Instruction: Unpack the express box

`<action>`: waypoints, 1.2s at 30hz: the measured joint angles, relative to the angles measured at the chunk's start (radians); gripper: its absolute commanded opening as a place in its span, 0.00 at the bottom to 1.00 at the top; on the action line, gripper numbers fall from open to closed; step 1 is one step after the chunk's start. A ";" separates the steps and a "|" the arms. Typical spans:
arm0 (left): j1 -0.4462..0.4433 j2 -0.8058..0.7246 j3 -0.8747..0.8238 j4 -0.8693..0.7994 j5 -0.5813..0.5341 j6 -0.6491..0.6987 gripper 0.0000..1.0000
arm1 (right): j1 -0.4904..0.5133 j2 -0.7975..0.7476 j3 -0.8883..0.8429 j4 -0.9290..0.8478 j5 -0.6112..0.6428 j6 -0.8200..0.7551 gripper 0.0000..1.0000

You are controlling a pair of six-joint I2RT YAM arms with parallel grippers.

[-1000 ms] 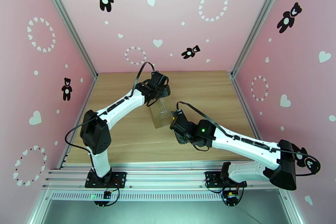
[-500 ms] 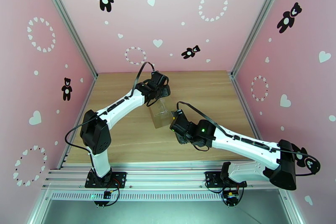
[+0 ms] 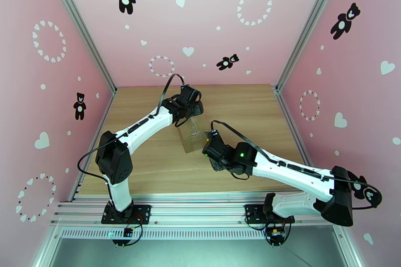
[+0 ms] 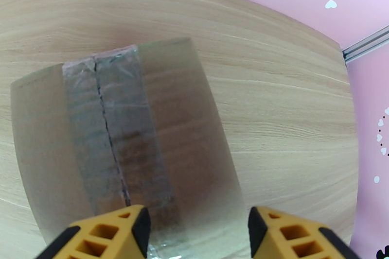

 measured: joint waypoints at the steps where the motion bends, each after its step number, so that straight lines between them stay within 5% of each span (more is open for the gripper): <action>1: 0.000 0.000 0.000 0.000 0.000 0.000 0.60 | 0.000 0.000 0.000 0.000 0.001 0.000 0.00; 36: 0.000 0.000 0.000 0.000 0.000 -0.010 0.60 | 0.000 0.015 0.008 -0.028 0.012 0.007 0.00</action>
